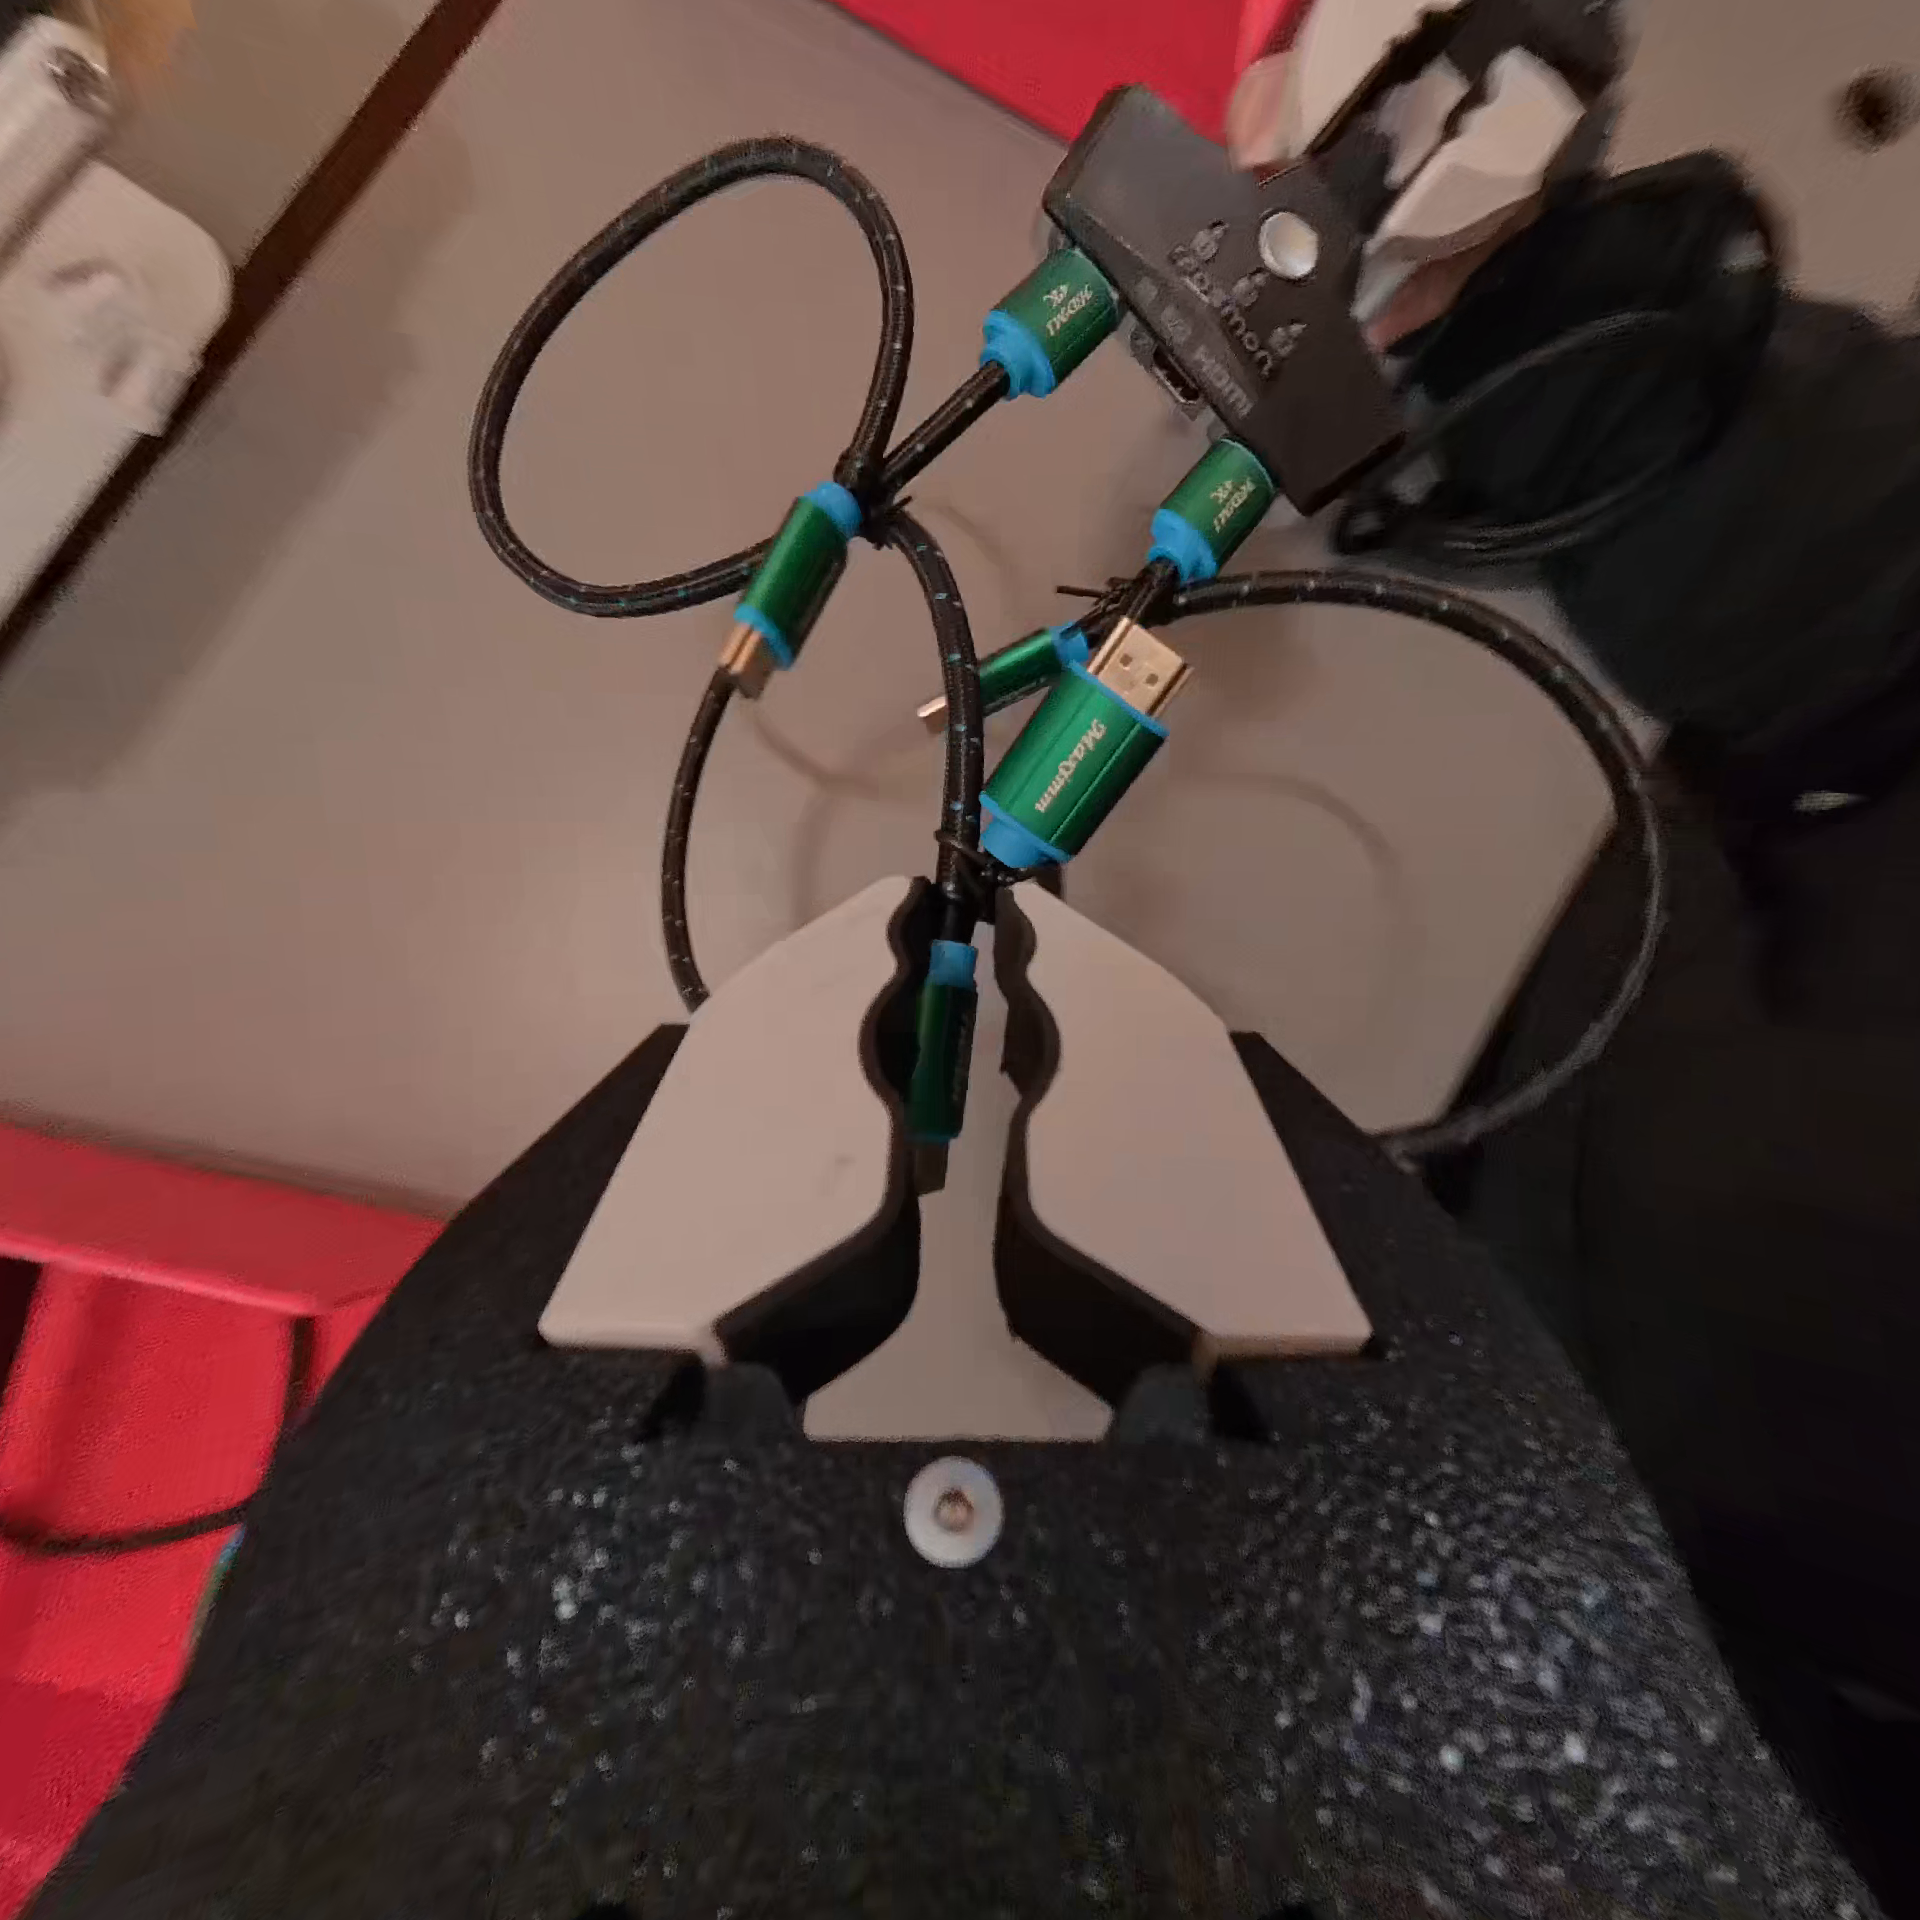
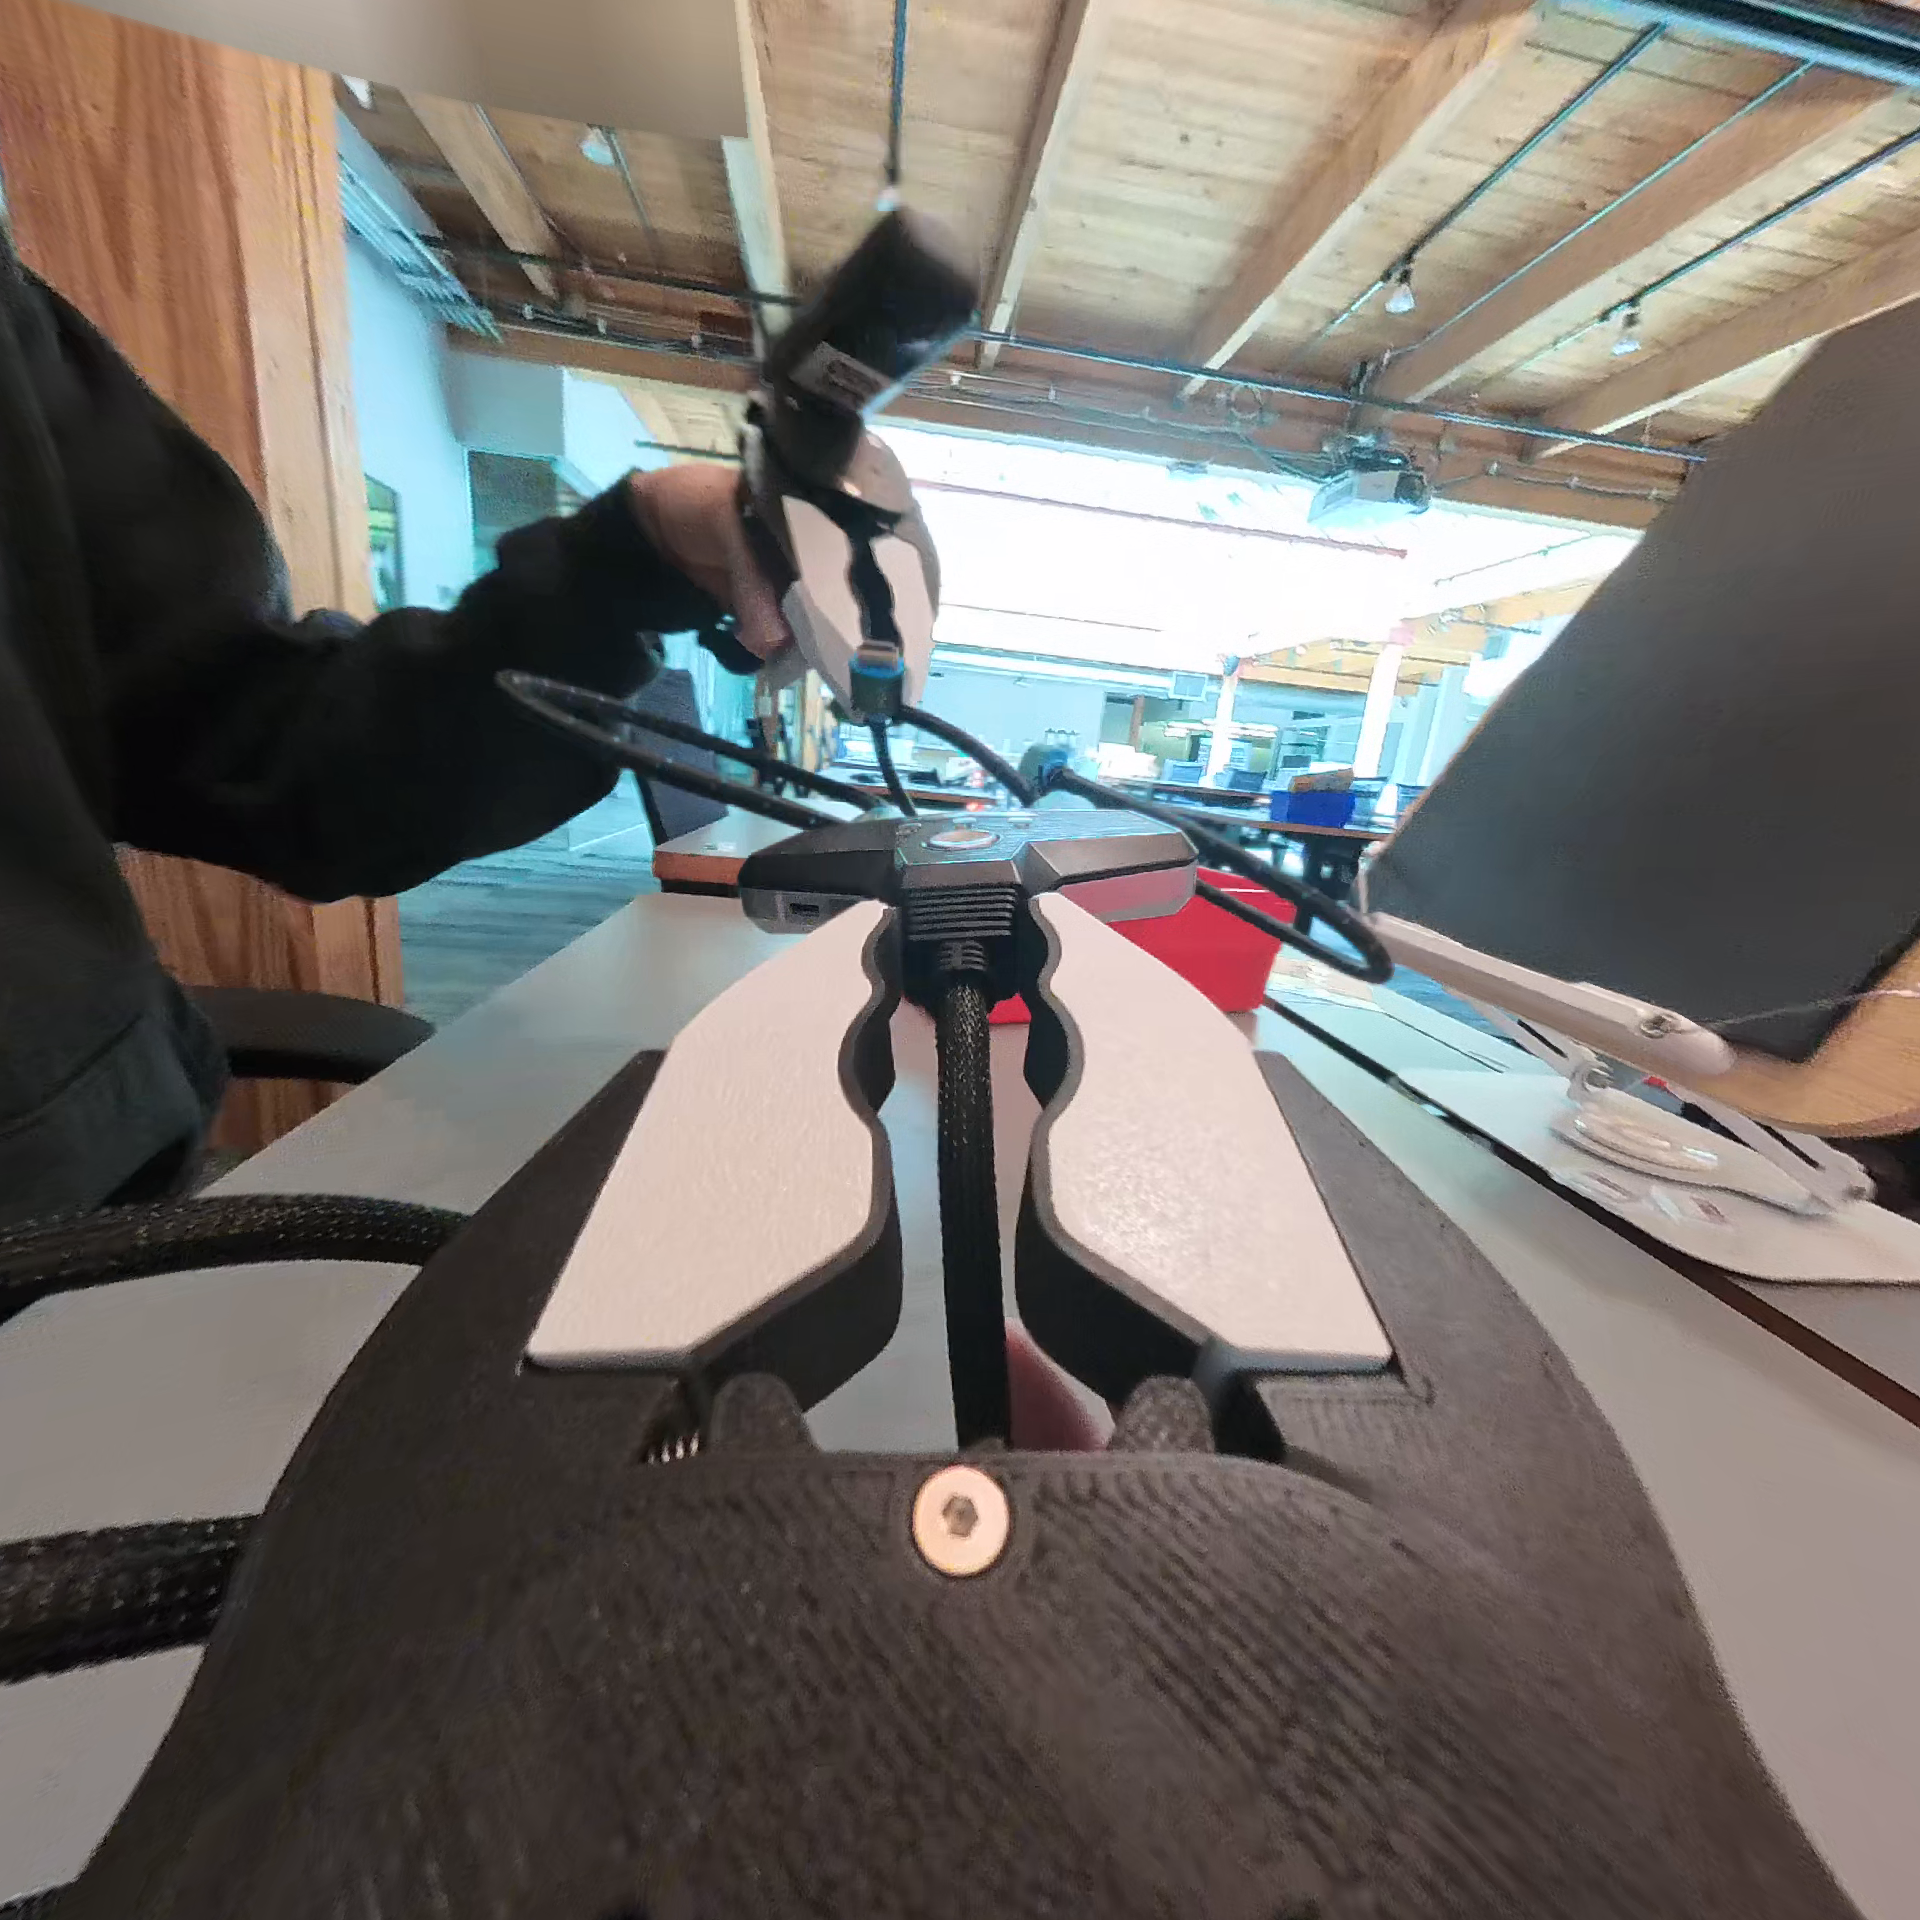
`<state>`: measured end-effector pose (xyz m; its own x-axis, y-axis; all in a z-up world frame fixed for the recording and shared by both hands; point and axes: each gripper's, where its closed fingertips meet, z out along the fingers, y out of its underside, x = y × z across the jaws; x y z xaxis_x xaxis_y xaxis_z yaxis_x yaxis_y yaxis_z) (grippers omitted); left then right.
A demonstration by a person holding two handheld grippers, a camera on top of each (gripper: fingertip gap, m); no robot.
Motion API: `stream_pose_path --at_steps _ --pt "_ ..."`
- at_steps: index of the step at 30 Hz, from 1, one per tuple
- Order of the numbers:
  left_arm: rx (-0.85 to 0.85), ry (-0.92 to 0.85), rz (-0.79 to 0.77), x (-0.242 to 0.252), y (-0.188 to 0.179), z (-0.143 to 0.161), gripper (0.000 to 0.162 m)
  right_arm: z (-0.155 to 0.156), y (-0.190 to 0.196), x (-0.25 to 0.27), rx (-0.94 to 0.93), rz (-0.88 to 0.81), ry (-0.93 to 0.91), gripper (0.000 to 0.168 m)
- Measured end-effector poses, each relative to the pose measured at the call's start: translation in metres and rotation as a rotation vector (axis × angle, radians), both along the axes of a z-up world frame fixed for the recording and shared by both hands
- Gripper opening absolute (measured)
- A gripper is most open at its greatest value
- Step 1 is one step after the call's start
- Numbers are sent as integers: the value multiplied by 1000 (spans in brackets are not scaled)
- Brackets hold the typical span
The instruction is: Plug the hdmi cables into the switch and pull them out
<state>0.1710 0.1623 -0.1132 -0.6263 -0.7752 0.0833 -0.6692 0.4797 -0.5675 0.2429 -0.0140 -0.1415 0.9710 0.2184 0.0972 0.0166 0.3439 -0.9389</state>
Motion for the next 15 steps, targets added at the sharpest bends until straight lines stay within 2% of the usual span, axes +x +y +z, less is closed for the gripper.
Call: stream_pose_path --at_steps 2,5,8,12,15 --pt "-173 48 -82 -20 8 7 11 3 2 -10 9 48 -14 22" --pt "-324 124 -181 -47 16 14 11 3 8 -21 -1 87 -40 22" --pt "-313 241 -234 -65 14 -2 11 1 12 -22 -20 77 -52 22" --pt "-180 354 -162 -61 31 -47 11 5 6 -21 13 86 -45 22" --pt "-272 475 -213 -67 40 -62 11 17 -8 -18 90 96 -17 22"
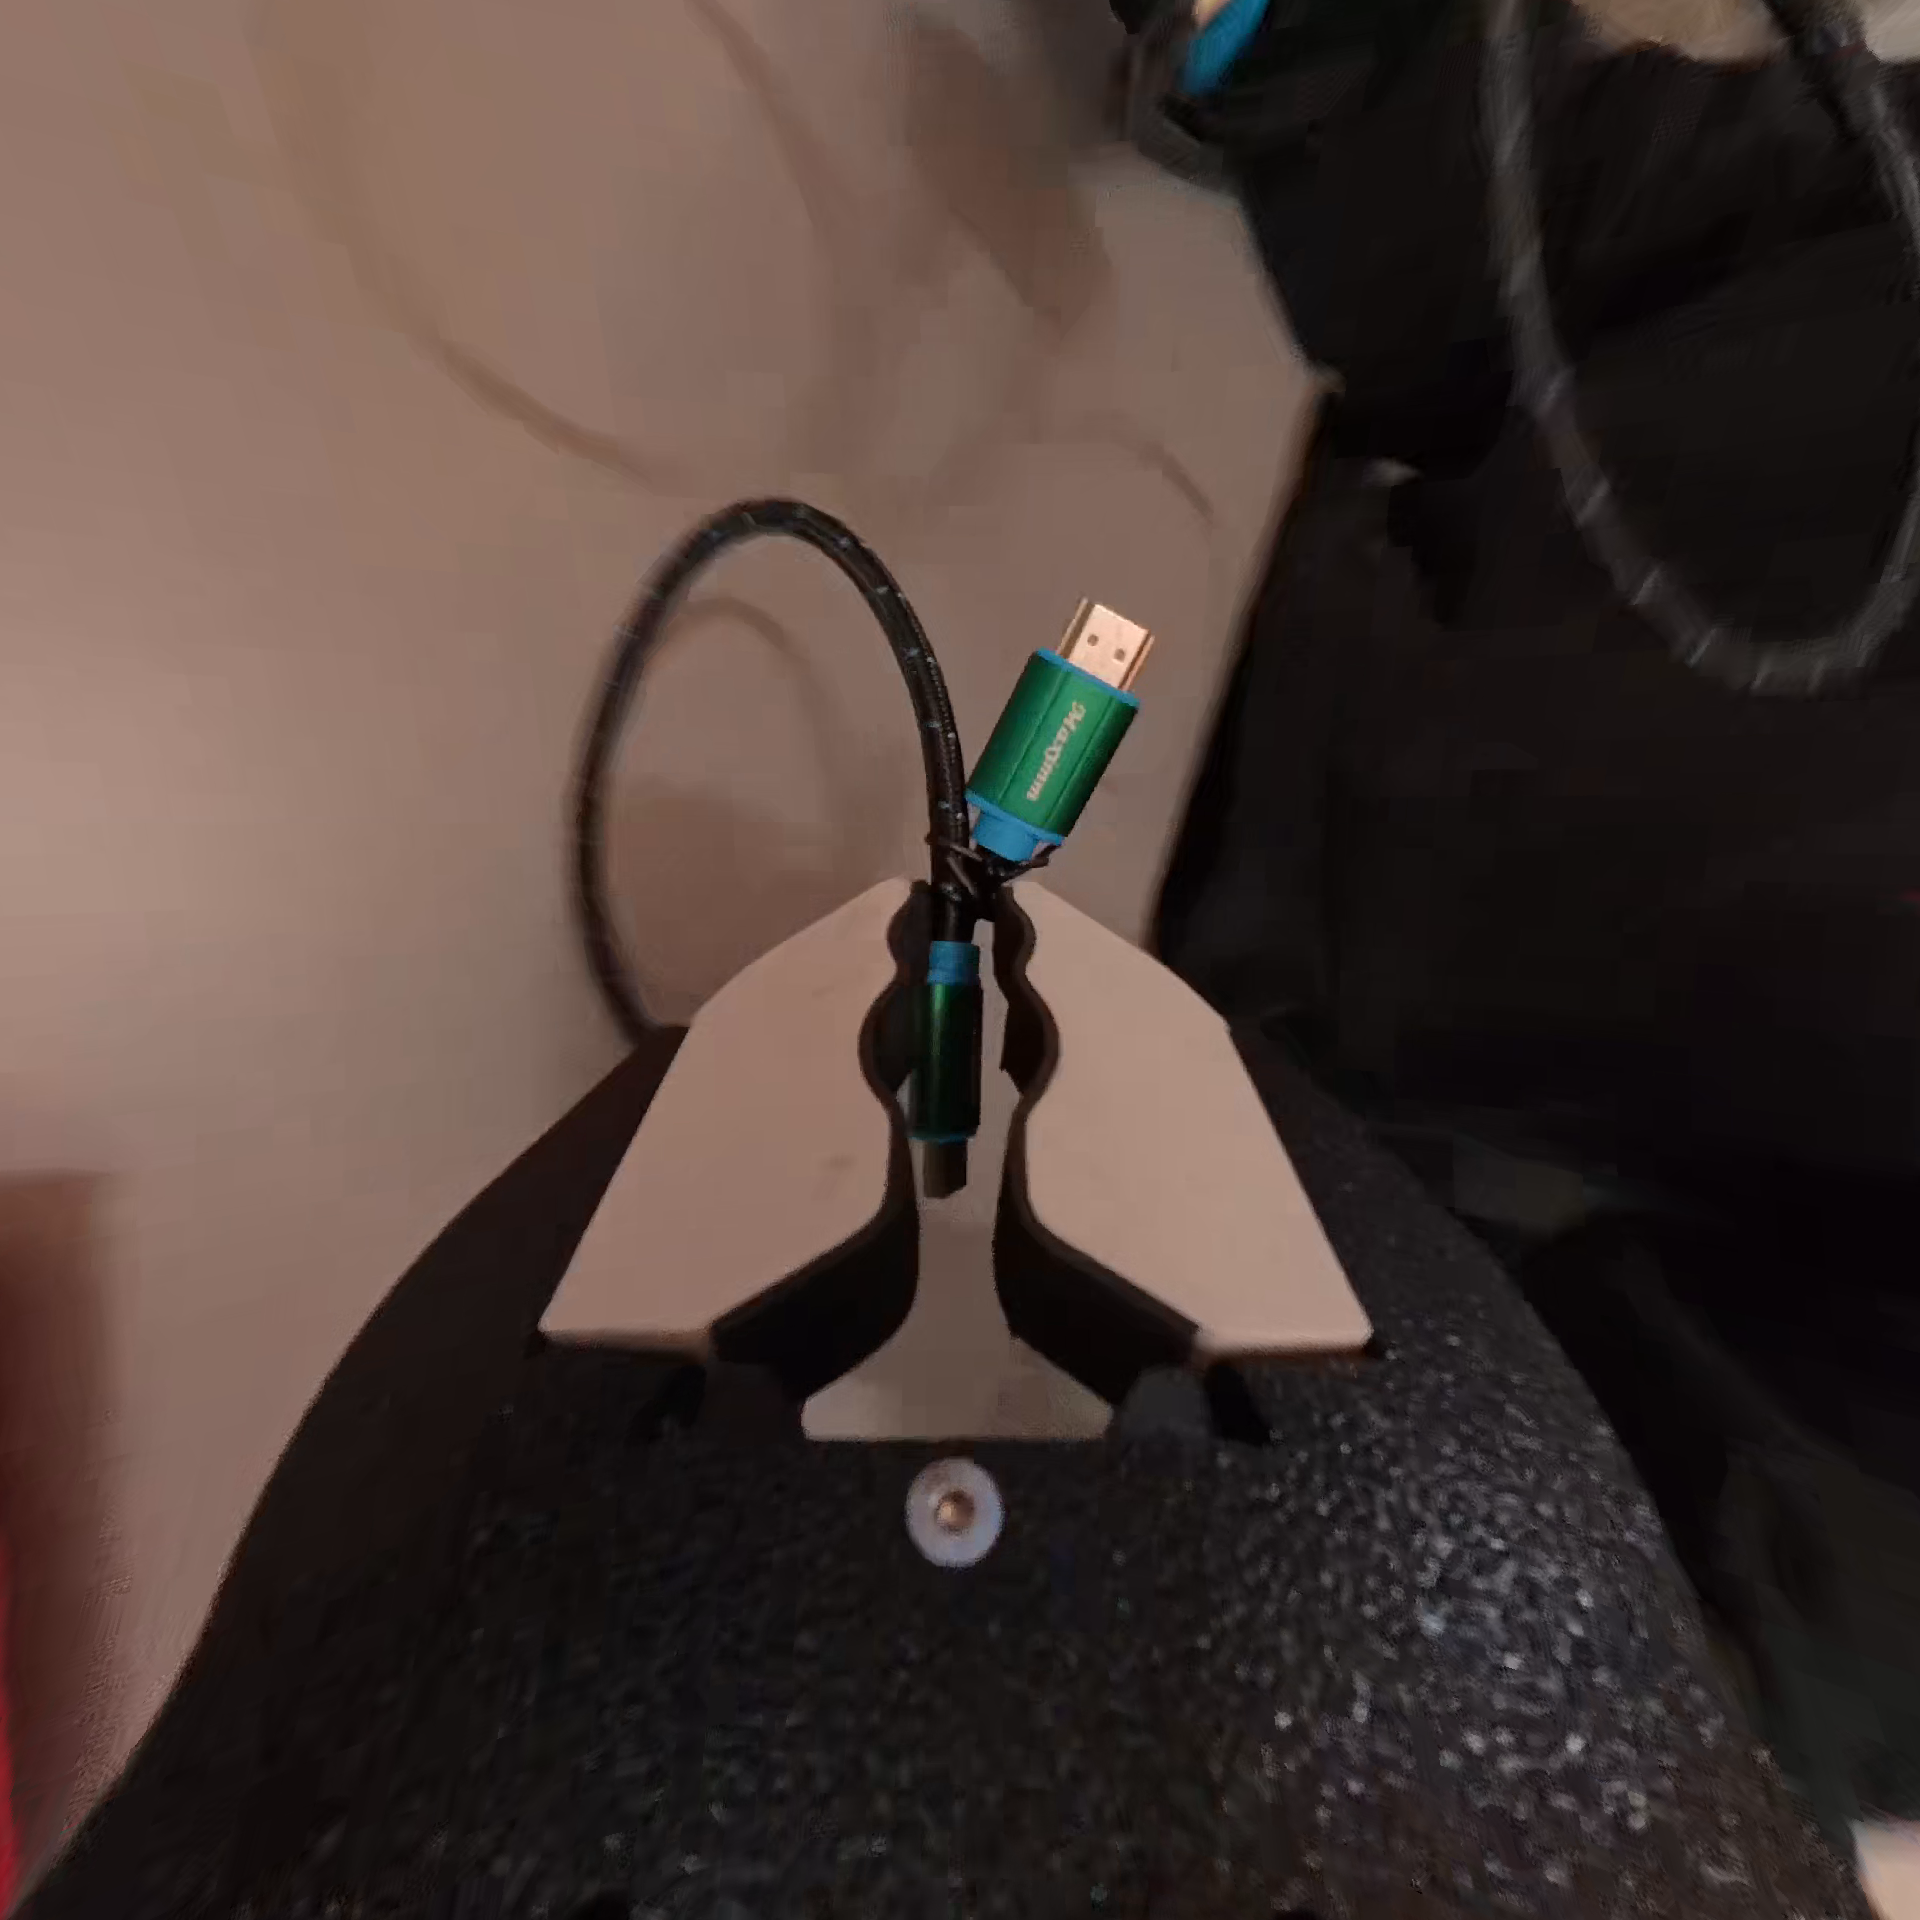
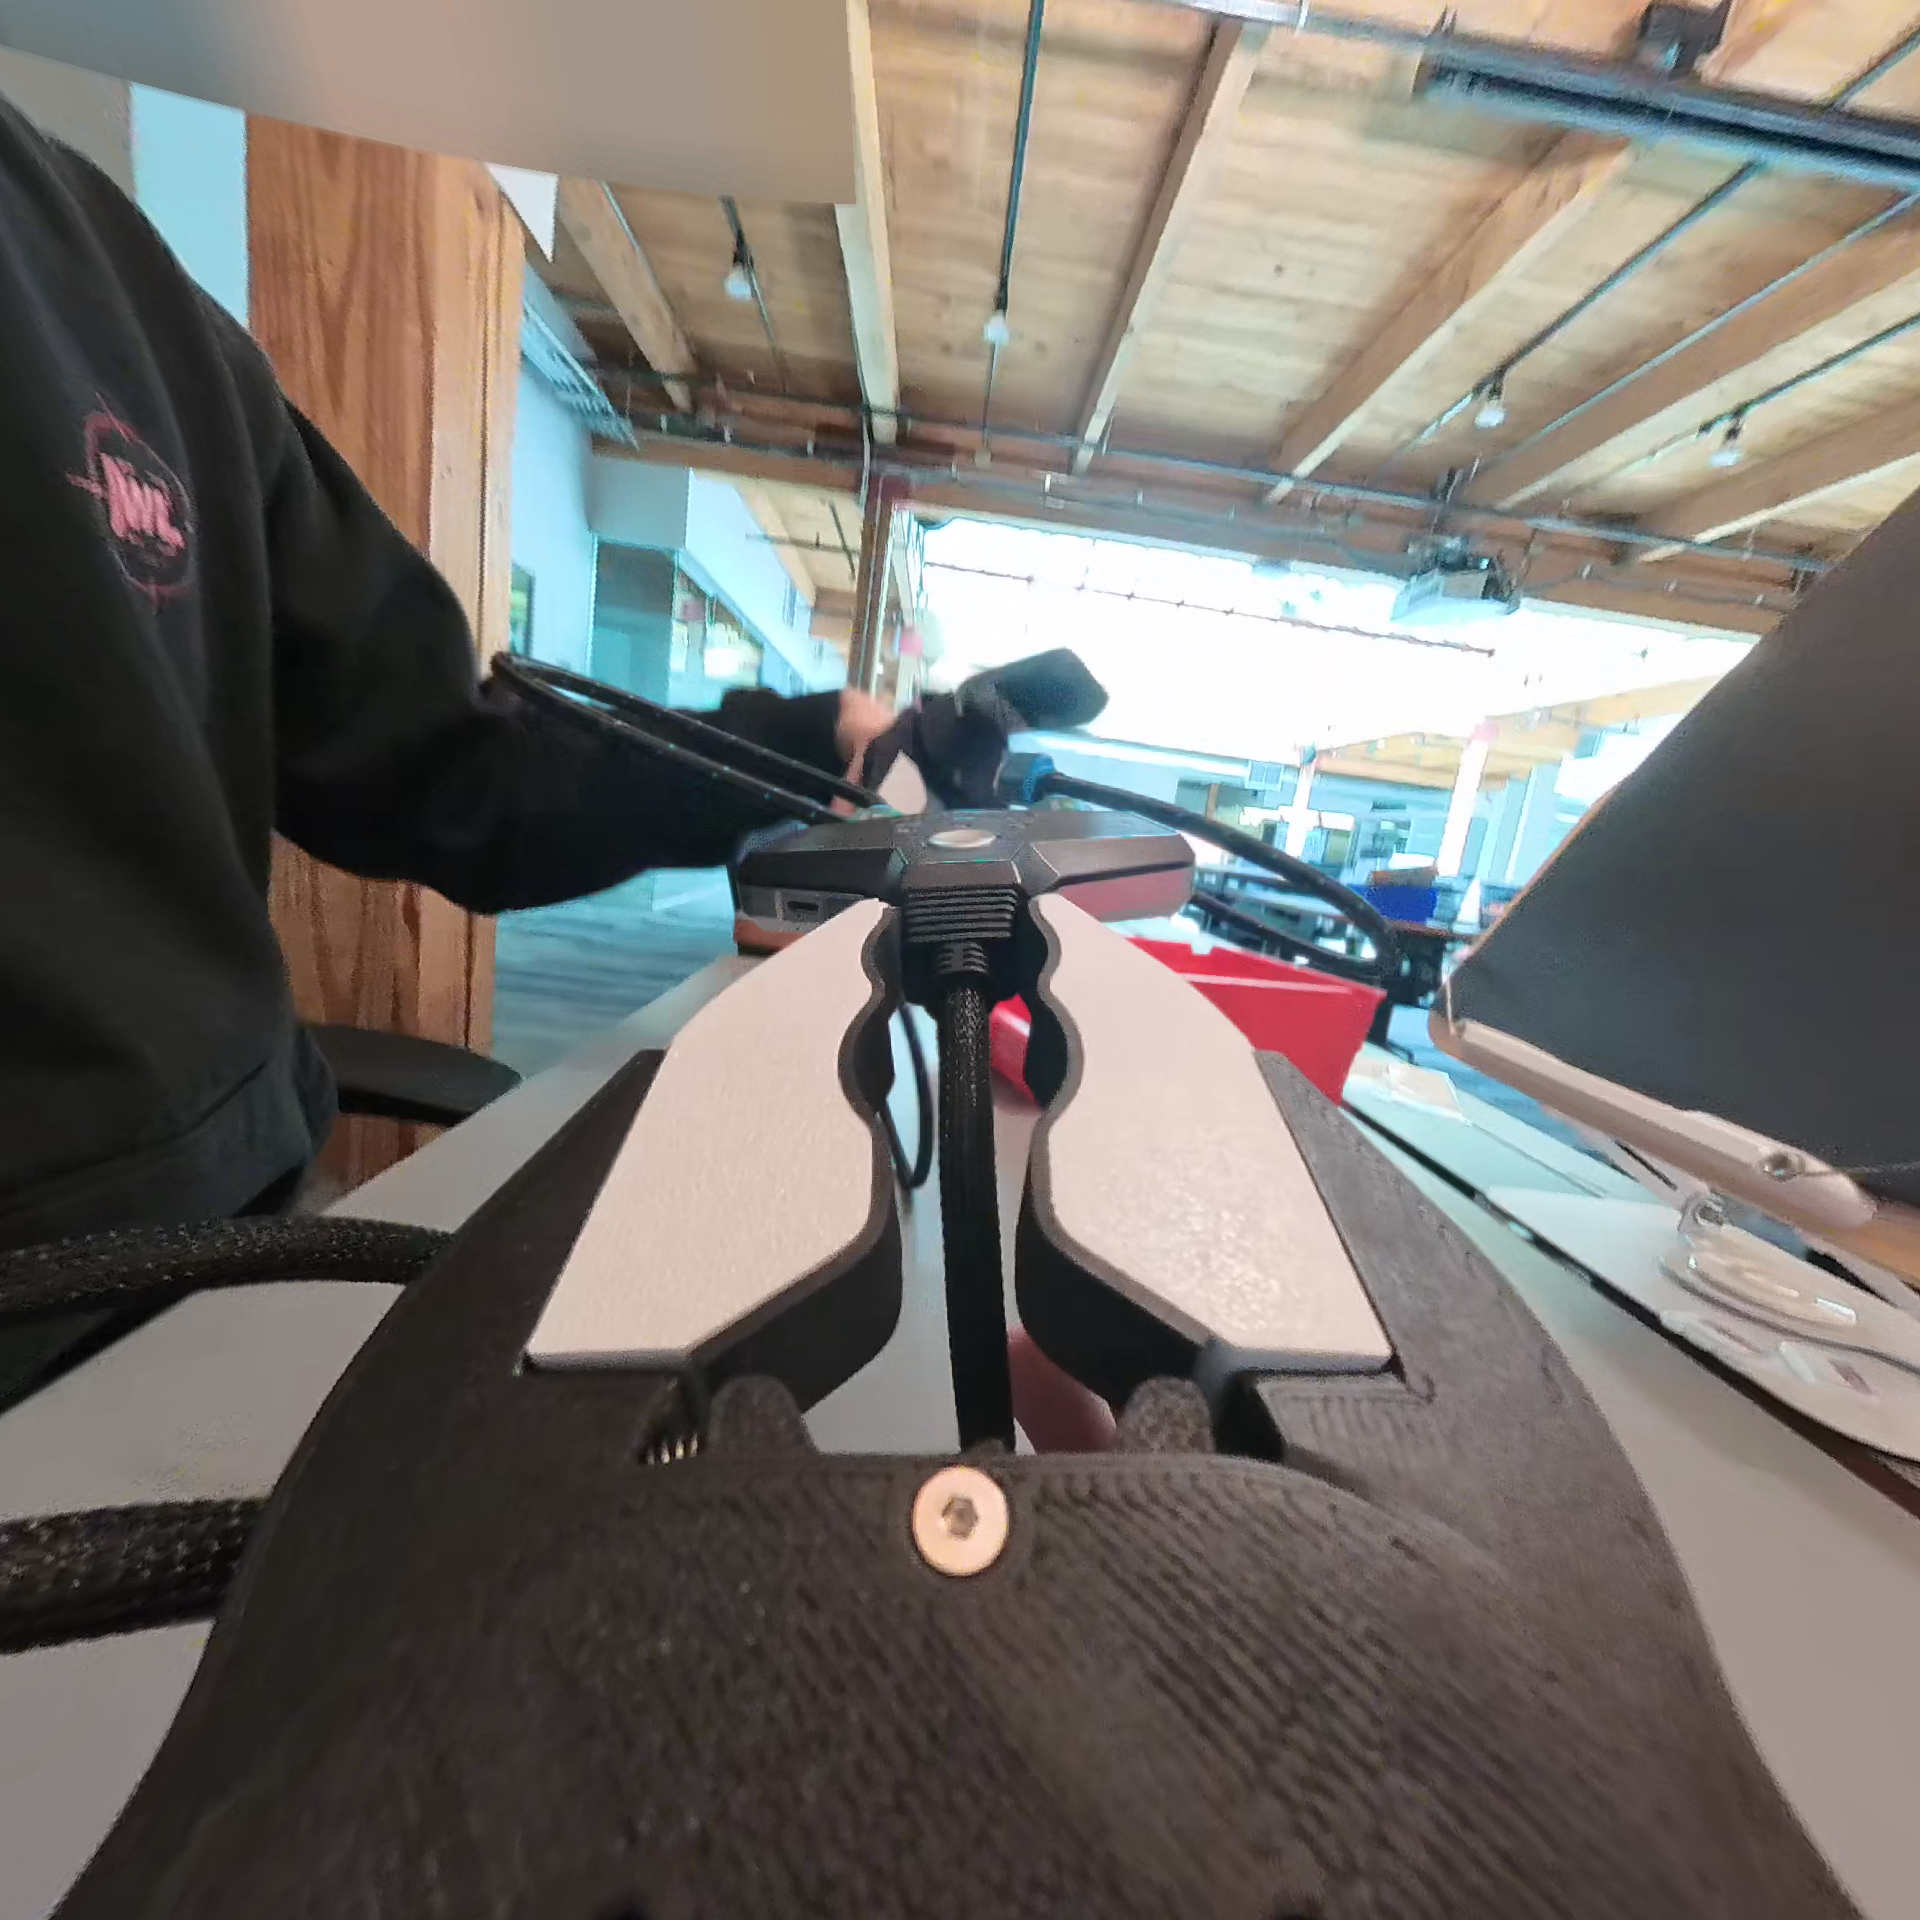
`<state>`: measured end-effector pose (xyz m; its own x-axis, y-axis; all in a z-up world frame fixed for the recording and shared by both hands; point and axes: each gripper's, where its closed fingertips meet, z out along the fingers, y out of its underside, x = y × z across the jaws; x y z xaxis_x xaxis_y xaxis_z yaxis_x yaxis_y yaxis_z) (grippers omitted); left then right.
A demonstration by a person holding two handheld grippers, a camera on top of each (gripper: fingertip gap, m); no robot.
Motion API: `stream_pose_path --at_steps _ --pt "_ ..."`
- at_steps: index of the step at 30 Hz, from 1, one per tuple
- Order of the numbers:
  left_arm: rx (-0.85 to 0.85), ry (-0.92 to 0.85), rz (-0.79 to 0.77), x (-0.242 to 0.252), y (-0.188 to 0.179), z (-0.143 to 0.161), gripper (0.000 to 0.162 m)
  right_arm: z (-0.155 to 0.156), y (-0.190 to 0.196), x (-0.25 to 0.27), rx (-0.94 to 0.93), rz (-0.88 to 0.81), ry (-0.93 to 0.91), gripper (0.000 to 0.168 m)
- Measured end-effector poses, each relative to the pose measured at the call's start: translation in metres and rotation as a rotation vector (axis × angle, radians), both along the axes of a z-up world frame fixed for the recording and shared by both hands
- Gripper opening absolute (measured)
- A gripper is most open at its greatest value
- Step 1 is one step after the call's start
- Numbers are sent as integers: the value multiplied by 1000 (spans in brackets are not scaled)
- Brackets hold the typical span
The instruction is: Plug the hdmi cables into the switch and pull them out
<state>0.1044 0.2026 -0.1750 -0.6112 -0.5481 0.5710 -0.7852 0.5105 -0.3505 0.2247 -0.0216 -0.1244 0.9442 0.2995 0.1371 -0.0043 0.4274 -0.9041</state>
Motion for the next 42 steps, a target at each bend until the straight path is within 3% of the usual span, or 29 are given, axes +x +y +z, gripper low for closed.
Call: stream_pose_path --at_steps 7,9,12,14,18,21,24,27,29,34,38,42 --pt "-284 401 -513 -55 -23 -5 11 18 -28 16 137 -24 67 22" --pt "-357 450 -570 -47 -34 2 11 18 -28 16 141 -21 71 22" --pt "-420 469 -493 -6 -46 2 12 18 -28 15 146 -5 77 22" --pt "-388 401 -323 39 -52 -13 12 17 -28 16 147 -6 82 22" --pt "-136 169 -19 119 -37 -65 12 16 -32 21 148 -29 86 22" --pt "-56 -40 -13 138 -34 -74 12 16 -35 24 148 -47 86 22" --pt "112 -329 -6 156 -25 -71 38 16 -35 24 147 -46 85 22" --pt "245 -565 14 165 -19 -55 38 16 -33 23 139 -43 80 22" --pt "297 -601 -10 156 -25 -56 38 15 -31 22 133 -44 77 22" --pt "605 -658 -169 138 -19 -101 35 13 -29 21 117 -43 72 22" --pt "605 -697 -165 141 -26 -122 17 12 -28 21 112 -39 73 22" --pt "492 -668 -61 151 -30 -124 14 10 -27 21 107 -36 75 22"
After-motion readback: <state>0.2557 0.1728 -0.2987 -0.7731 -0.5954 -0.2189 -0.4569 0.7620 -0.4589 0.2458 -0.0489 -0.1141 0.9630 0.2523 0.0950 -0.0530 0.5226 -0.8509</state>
